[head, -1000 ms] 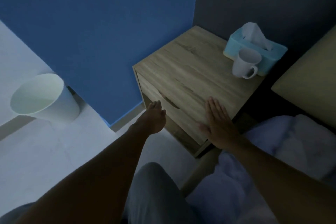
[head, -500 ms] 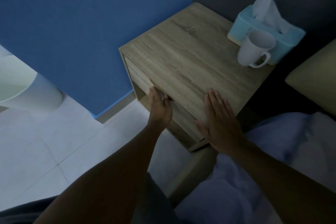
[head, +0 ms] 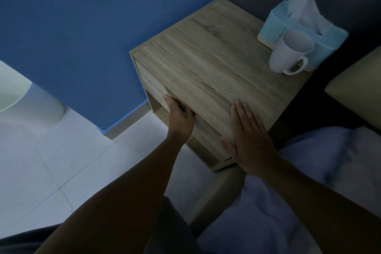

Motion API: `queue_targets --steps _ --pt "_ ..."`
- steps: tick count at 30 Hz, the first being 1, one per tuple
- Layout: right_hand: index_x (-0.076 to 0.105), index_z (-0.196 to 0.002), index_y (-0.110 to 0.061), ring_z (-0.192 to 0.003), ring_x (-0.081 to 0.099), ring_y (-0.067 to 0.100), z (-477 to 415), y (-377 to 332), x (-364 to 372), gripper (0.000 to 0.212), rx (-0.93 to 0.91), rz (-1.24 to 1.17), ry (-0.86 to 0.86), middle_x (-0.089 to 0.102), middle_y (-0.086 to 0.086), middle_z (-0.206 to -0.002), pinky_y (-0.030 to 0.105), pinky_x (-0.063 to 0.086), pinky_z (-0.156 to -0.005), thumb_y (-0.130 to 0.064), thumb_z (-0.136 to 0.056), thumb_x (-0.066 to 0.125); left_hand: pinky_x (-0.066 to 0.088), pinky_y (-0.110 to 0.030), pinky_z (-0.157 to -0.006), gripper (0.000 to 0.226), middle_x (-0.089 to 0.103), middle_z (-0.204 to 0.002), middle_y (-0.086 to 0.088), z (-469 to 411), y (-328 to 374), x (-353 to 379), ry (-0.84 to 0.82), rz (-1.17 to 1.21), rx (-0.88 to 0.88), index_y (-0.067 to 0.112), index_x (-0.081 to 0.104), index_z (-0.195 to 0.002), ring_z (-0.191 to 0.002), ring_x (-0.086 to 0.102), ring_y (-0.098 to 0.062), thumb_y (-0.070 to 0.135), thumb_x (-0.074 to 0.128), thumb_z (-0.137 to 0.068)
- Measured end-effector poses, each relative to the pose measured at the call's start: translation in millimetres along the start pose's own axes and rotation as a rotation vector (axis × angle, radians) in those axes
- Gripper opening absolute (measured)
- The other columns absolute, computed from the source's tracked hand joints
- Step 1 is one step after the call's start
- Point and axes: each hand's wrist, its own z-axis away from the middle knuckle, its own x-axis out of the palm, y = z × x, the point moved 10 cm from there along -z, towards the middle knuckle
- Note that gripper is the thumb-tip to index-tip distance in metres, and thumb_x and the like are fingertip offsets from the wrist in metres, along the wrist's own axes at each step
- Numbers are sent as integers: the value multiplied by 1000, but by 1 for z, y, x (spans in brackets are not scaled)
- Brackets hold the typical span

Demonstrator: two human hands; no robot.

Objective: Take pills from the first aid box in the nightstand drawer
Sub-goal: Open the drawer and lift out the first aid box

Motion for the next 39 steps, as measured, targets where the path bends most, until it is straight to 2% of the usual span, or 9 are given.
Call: queue_targets --steps 4,9,15,18,21,23,28,39 --pt "14 -157 -5 -155 10 26 0 0 0 86 -9 -31 -26 12 14 -167 47 17 -124 -65 -95 23 34 -48 -116 89 17 -163 -12 9 -5 -6 -21 -2 -40 18 -28 -151 -145 30 -30 29 44 -100" --pt "9 -158 -5 -155 3 26 0 -3 -3 88 -16 -59 -71 5 13 -167 45 9 -125 -65 -94 20 38 -39 -111 84 21 -161 -8 24 -20 -25 -65 57 -50 24 -25 -152 -136 39 -19 27 43 -101" --pt "3 -158 -6 -155 -2 26 -2 -1 -1 90 1 -53 -111 -2 12 -168 44 6 -126 -64 -94 29 41 -28 -96 84 23 -161 -6 42 -44 -55 -71 73 -89 31 -20 -152 -120 43 -9 29 46 -100" --pt "3 -158 -6 -155 -1 26 -3 -1 2 91 7 -58 -122 -2 13 -168 42 4 -126 -63 -94 33 41 -22 -93 84 20 -163 -6 55 -55 -73 -53 34 -102 31 -20 -152 -120 47 -8 32 46 -100" --pt "3 -158 -7 -155 -1 26 -4 0 4 91 11 -59 -125 -1 13 -168 42 4 -124 -63 -93 35 33 -26 -99 84 7 -166 -2 67 -63 -89 -41 -9 -111 29 -21 -153 -143 33 -21 38 44 -100" --pt "4 -158 -7 -155 0 27 -4 1 4 91 7 -57 -123 1 14 -168 43 4 -124 -62 -93 36 30 -29 -104 84 -1 -166 2 74 -67 -98 -40 -45 -111 28 -21 -153 -149 21 -25 41 43 -100" --pt "2 -158 -7 -155 -1 26 -4 0 4 91 5 -66 -139 -1 13 -168 43 3 -124 -63 -93 33 25 -41 -116 81 -3 -166 3 91 -75 -117 -34 -49 -123 28 -19 -153 -151 15 -26 41 41 -100" --pt "-4 -158 -10 -155 -7 24 -4 0 7 92 5 -92 -167 -7 10 -168 42 0 -124 -67 -92 26 24 -46 -117 80 -1 -166 3 102 -81 -130 -29 -85 -145 28 -18 -154 -151 15 -27 43 40 -100"
